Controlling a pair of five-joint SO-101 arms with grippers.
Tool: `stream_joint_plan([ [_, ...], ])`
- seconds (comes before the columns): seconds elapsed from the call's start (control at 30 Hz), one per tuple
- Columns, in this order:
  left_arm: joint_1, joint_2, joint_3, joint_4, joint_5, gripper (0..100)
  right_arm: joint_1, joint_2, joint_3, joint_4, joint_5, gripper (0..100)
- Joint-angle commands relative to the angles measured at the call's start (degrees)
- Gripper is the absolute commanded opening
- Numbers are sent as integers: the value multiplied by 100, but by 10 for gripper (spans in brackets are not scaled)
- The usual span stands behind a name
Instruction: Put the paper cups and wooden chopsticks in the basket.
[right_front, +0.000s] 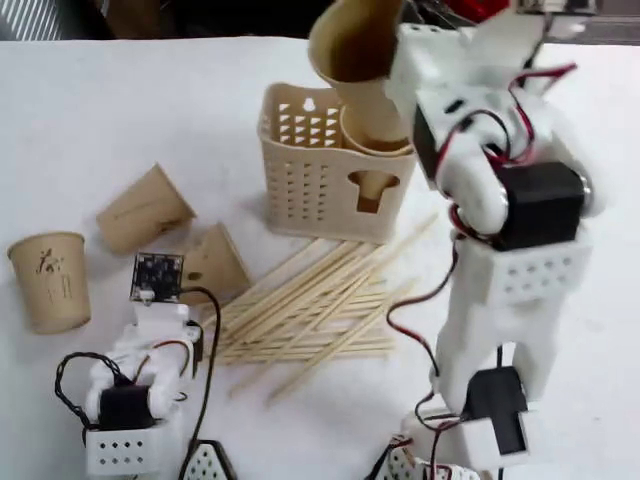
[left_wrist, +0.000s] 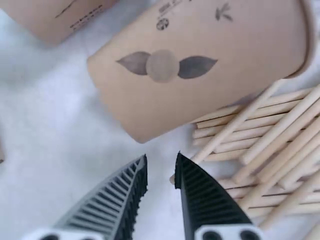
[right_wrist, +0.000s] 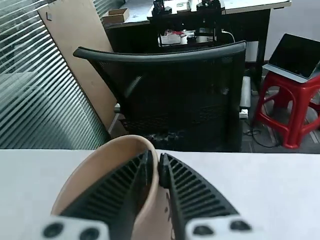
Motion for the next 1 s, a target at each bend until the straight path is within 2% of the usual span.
stream_joint_plan([
  [0.0, 40, -31, -9, 35, -44, 110, -84, 549, -18, -426, -70, 20],
  [0.4, 40, -31, -9, 35, -44, 110, 321, 1965, -18, -382, -26, 21],
  [0.63, 40, -31, -9, 35, -44, 110, 708, 2299, -26, 66, -18, 30],
  [0.87, 40, -31, -9, 35, -44, 110, 602, 2273, -149, 778, -18, 279],
  [0.97, 40, -31, -9, 35, -44, 110, 558, 2281, -440, 1165, -9, 300],
])
